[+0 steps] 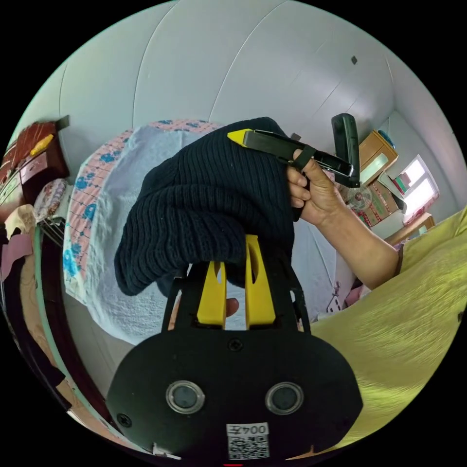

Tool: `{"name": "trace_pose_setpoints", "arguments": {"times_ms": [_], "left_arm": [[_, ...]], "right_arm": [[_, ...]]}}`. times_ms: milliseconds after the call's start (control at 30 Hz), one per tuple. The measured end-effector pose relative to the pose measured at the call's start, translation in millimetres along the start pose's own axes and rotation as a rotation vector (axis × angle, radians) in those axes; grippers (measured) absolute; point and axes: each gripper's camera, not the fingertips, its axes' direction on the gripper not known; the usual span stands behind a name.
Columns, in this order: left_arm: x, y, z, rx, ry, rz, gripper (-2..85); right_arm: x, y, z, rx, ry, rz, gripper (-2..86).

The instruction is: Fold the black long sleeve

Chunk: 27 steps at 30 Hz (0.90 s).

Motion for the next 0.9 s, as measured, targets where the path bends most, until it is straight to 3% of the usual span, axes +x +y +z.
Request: {"name": "trace_pose_setpoints", "arguments": {"times_ms": [200,433,700,900], "left_arm": [[-12,112,-83,0.157,-0.063,-0.039,7.6],[-75,306,-210,0.294,-0.167,-0.185,7.6],[-154,551,-351,0.403,-0.321,-0.421,7.7],[-215,729,-415,0.545,-0.371,-0.686,7.7]], "right_arm": [[-131,46,69,0.070,-0.040,-0.180,9.5],[-329,128,211,0.083,-0.177,-0.374,9.6],[-557,248,402,0.002,-0.439,-0.487,9.6],[-698,345,559,-0.180,-0.657,-0.593,9.7]]}}
